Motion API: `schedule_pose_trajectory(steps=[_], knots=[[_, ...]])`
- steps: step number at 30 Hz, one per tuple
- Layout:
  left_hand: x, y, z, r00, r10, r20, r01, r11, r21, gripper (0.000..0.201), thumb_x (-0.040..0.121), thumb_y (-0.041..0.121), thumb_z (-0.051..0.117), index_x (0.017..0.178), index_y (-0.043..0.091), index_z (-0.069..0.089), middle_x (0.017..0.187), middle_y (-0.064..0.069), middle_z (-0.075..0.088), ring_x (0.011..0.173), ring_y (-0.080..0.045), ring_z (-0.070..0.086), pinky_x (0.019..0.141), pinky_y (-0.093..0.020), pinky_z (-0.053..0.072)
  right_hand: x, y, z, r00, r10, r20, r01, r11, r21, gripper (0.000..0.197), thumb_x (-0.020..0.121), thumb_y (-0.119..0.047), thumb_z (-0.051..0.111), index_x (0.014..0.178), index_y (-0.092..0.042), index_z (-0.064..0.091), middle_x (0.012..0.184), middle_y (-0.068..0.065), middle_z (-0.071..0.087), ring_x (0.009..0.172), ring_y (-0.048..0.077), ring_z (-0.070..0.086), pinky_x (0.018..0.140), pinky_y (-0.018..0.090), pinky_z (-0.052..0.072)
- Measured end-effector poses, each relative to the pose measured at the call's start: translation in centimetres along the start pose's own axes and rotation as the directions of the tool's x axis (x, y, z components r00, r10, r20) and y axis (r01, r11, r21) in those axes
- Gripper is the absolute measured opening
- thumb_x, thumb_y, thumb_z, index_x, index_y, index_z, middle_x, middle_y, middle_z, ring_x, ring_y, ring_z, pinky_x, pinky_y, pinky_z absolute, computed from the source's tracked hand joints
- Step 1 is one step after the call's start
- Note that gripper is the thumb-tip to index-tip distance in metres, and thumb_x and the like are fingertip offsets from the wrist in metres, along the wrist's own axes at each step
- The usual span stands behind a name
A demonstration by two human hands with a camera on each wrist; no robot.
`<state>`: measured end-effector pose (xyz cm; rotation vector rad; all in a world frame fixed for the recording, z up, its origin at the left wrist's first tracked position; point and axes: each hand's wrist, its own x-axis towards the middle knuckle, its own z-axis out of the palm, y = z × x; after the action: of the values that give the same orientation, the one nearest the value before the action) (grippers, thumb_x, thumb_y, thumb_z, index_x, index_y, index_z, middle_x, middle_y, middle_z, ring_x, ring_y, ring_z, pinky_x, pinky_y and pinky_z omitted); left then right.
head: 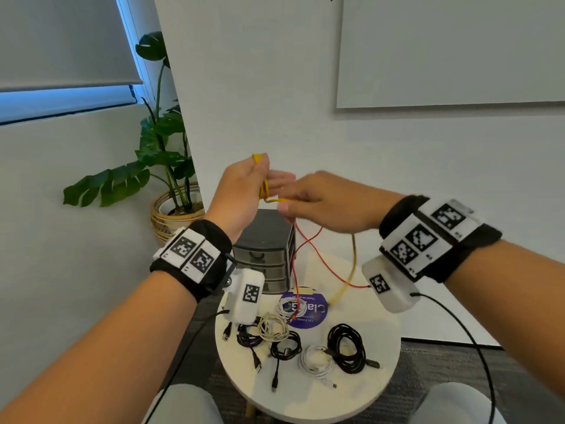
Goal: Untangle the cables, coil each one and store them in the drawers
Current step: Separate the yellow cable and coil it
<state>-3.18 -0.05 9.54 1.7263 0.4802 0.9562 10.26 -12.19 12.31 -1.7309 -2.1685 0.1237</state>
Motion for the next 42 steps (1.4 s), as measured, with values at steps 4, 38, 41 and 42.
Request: schedule_pose_trajectory(steps=[4,38,41,42], knots=[[-0.6,-0.3,0.1,0.971,0.025,0.237,-0.06,0.988,0.141,0.054,0.112,0.031,0.034,0.091,-0.006,0.067,0.071,-0.02,0.062,0.054,-0.024,0.053,0.071,-0.034,0.048,0.3,1.1,-3.1,0.994,-0.043,-0.101,0.032,0.994,-0.108,0.024,0.104,-0.028,0.056,0.081,-0.025,0.065,0.064,-0.016,0.057,0.063,0.001,0.054,0.06,0.015,0.035],[-1.3,-0.6,1.6,0.952,-0.12,0.282,0.058,0.974,0.22,0.057,0.108,0.018,0.024,0.078,-0.011,0.063,0.057,-0.013,0.055,0.045,-0.019,0.044,0.064,-0.03,0.047,-1.3,1.5,-0.3,0.934,-0.314,-0.168,0.097,0.68,-0.727,0.001,0.095,-0.029,0.067,0.096,-0.03,0.066,0.111,0.006,0.053,0.095,0.031,0.046,0.073,0.043,0.035],[-1.2,-1.1,1.3,0.942,-0.185,0.279,0.166,0.982,0.093,0.053,0.107,0.02,0.027,0.092,-0.013,0.066,0.059,-0.011,0.054,0.045,-0.017,0.041,0.056,-0.028,0.041,-1.3,2.1,0.2,0.919,-0.321,-0.229,0.105,0.758,-0.644,0.012,0.098,-0.026,0.058,0.09,-0.022,0.065,0.098,0.008,0.048,0.08,0.026,0.041,0.061,0.037,0.034],[-1.2,-1.3,1.2,0.934,-0.206,0.292,0.197,0.979,0.06,0.05,0.107,0.02,0.03,0.094,-0.011,0.067,0.061,-0.01,0.057,0.047,-0.017,0.045,0.057,-0.028,0.043,-1.3,2.3,0.4,0.921,-0.303,-0.246,0.095,0.785,-0.612,0.015,0.099,-0.024,0.058,0.088,-0.018,0.067,0.094,0.006,0.044,0.075,0.024,0.04,0.057,0.035,0.034]])
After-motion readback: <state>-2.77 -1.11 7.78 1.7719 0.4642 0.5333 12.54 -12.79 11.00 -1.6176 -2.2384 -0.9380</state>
